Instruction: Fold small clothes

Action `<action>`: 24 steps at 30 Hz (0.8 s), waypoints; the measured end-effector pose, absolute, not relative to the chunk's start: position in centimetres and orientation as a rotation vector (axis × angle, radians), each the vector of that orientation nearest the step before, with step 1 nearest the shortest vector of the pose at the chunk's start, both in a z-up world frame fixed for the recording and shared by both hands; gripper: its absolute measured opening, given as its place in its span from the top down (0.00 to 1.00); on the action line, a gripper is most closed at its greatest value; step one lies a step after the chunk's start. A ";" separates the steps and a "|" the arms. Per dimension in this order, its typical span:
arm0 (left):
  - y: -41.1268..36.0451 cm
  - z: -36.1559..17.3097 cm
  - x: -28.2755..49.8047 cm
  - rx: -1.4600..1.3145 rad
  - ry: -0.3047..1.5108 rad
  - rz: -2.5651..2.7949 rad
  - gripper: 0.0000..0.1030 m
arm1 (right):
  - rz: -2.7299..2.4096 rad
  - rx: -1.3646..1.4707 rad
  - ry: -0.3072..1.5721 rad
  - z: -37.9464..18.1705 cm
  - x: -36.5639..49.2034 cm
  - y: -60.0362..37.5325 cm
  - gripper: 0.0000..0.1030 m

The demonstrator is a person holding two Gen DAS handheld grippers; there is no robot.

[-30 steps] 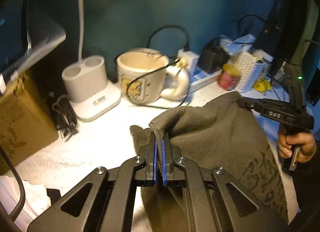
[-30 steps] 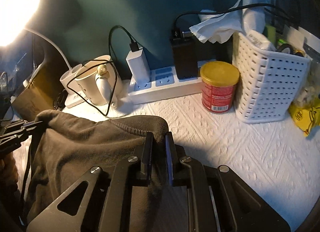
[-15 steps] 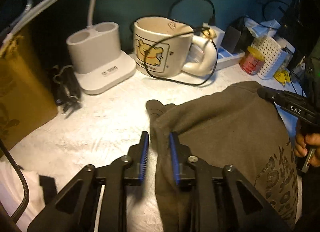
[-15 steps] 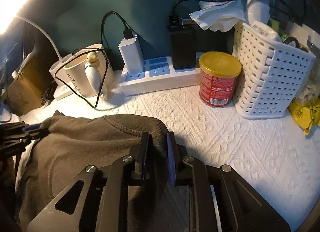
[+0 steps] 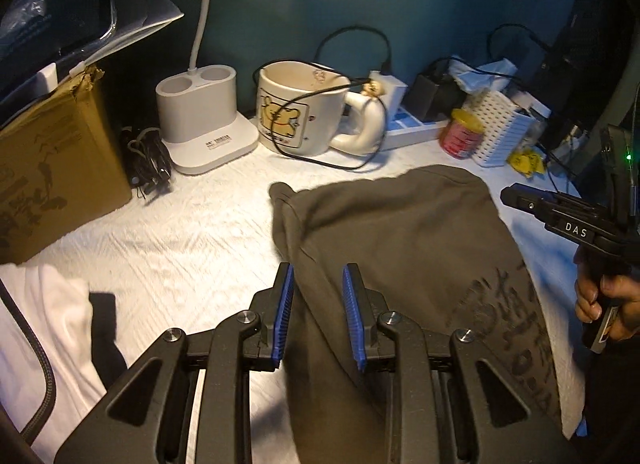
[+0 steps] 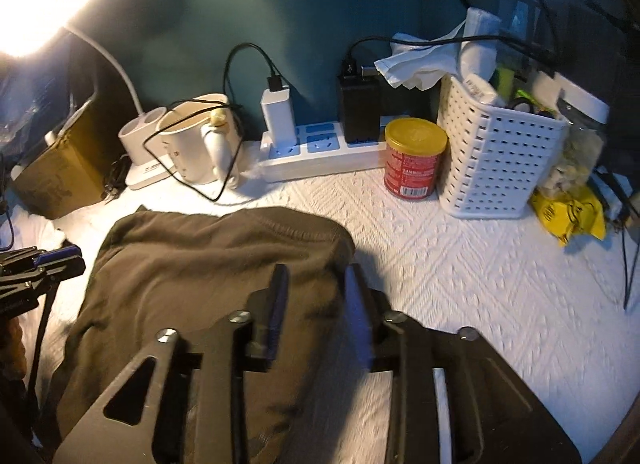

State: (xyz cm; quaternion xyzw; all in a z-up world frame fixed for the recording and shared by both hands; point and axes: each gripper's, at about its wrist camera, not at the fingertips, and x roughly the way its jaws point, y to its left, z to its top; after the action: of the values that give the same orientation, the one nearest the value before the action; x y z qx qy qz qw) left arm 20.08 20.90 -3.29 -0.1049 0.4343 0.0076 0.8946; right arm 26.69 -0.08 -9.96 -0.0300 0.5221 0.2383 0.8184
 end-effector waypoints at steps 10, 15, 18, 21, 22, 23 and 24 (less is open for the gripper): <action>19.2 -3.3 17.3 -0.252 0.901 0.019 0.69 | 0.495 -0.057 1.112 -8.0 22.6 -1.4 0.66; 18.0 -2.8 15.6 -0.261 0.877 0.005 0.69 | 0.500 -0.059 1.104 -7.2 20.5 -2.0 0.66; 17.4 -2.6 14.8 -0.261 0.869 0.001 0.69 | 0.501 -0.060 1.099 -6.8 19.3 -2.5 0.66; 16.9 -2.4 14.0 -0.261 0.862 -0.003 0.69 | 0.499 -0.058 1.093 -6.6 18.3 -3.0 0.66; 16.6 -2.3 13.7 -0.261 0.861 -0.005 0.69 | 0.498 -0.057 1.092 -6.5 17.9 -3.2 0.66; 16.4 -2.3 13.4 -0.260 0.860 -0.008 0.69 | 0.499 -0.055 1.091 -6.4 17.5 -3.4 0.66; 16.2 -2.2 13.2 -0.260 0.859 -0.011 0.69 | 0.498 -0.053 1.090 -6.3 17.1 -3.6 0.66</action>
State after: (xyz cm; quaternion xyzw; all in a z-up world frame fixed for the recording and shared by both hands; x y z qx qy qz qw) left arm 13.18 16.22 -2.23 -0.1255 0.4154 -0.0051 0.9009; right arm 17.15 -3.59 -6.31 -0.0251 0.5128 0.2343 0.8255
